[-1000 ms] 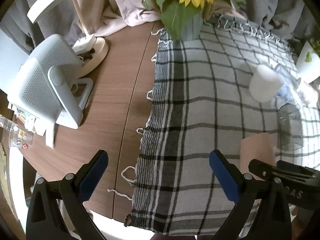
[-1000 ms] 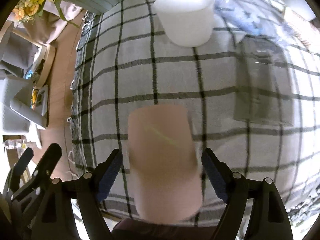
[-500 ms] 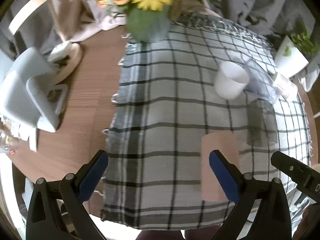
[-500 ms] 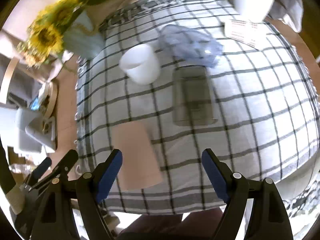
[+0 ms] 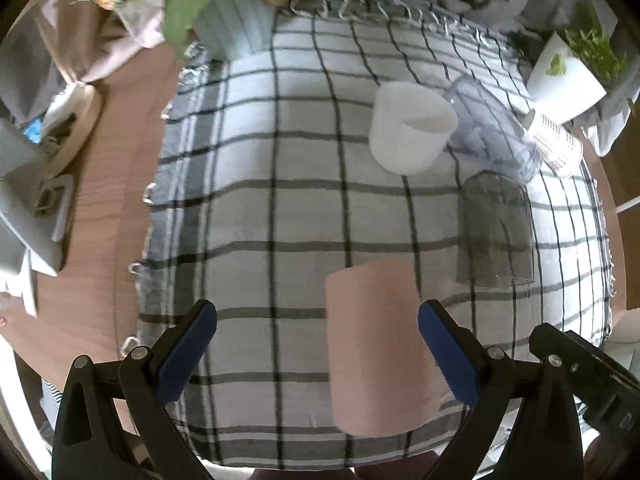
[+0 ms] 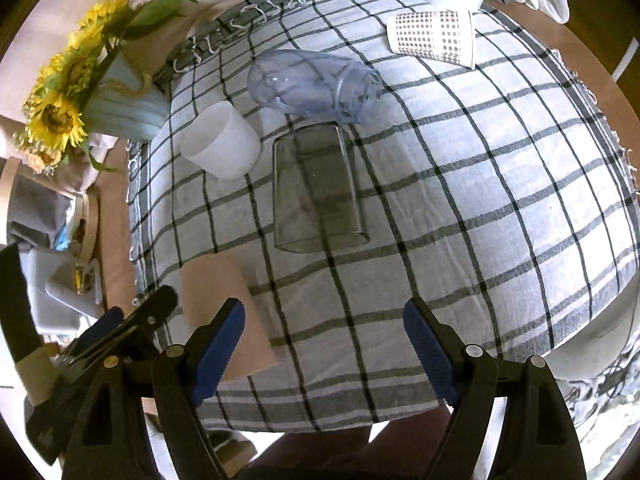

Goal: Flip cup upside down
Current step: 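Close the left gripper on the pink cup while the right gripper opens and releases it, then turn the pink cup bottom-up with the left gripper and lower it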

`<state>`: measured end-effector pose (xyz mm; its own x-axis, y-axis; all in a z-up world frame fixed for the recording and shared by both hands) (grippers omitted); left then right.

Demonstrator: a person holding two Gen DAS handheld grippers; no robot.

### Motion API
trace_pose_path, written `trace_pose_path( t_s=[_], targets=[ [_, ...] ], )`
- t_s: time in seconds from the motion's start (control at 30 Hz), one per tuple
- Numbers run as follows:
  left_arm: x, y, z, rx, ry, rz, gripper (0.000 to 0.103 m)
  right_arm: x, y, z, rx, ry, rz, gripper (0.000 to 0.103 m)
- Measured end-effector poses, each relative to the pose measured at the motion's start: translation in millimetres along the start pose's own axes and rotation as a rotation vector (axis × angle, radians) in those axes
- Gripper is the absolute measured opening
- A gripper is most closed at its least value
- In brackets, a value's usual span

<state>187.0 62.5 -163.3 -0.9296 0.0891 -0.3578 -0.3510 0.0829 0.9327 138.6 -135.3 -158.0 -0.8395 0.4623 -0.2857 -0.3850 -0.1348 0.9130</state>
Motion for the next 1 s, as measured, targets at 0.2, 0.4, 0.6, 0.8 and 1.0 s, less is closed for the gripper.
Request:
trace_pose_path(
  t_s=[0.2,0.4,0.6,0.8,1.0],
  targets=[
    [-3,-26,-17,0.014,-0.009,0.103,0.103,-1,-8,-10,-0.023,-0.022,0.024,0.082],
    [-8,-48,-23,0.037,0.036,0.176,0.099,-3,-17,-24,-0.027,-0.064,0.048,0.082],
    [-12,-61,-32,0.035,0.039,0.208,0.074,-7,-24,-32,-0.031,-0.086,0.067,0.082],
    [-12,-65,-35,0.045,0.056,0.212,0.064,-9,-29,-35,-0.023,-0.098,0.083,0.082],
    [-19,-50,-30,0.038,0.059,0.152,0.064,-9,-28,-36,-0.025,-0.101,0.085,0.082]
  ],
)
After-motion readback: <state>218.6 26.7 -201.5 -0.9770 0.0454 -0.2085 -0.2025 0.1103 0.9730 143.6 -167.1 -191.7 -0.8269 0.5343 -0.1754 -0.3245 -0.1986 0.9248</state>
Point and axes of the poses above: each gripper's, at about its wrist camera, not at the fingertips, and y roughly against the way its jaws point, z to its left, x to its underside, the point moved 1 cm from there along -y, roughly the way its jaws point, and after that the axes turned 8 degrees about -z, right-handed, at the moved point
